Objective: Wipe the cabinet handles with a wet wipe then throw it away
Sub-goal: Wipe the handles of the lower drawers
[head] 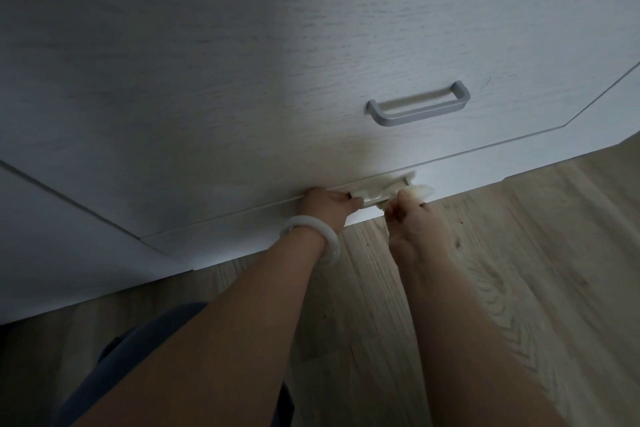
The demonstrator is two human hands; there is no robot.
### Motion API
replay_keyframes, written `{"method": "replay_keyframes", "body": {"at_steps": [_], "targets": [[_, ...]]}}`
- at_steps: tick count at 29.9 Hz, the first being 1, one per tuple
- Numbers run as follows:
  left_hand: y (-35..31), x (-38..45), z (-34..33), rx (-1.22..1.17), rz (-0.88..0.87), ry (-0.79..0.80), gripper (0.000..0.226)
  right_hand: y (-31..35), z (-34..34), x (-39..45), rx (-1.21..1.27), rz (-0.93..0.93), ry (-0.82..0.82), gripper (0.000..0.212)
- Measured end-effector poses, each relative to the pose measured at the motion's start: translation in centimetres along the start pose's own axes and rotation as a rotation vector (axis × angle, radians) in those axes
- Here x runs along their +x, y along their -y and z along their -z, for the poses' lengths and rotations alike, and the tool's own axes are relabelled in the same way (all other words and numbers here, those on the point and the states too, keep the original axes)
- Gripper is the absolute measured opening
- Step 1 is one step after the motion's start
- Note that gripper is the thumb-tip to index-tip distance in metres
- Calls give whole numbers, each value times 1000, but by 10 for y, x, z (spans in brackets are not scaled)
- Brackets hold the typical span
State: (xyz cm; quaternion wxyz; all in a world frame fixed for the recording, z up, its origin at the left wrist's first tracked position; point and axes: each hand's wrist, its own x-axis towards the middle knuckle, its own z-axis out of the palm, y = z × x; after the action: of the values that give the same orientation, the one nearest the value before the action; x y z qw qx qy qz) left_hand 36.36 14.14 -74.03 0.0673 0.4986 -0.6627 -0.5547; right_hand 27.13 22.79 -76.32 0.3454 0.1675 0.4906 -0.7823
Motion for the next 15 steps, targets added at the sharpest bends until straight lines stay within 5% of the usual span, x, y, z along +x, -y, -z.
{"method": "replay_keyframes", "body": {"at_steps": [15], "targets": [[5, 12, -5, 157, 10, -69, 31, -18, -5, -5, -52, -78, 84, 10]]}}
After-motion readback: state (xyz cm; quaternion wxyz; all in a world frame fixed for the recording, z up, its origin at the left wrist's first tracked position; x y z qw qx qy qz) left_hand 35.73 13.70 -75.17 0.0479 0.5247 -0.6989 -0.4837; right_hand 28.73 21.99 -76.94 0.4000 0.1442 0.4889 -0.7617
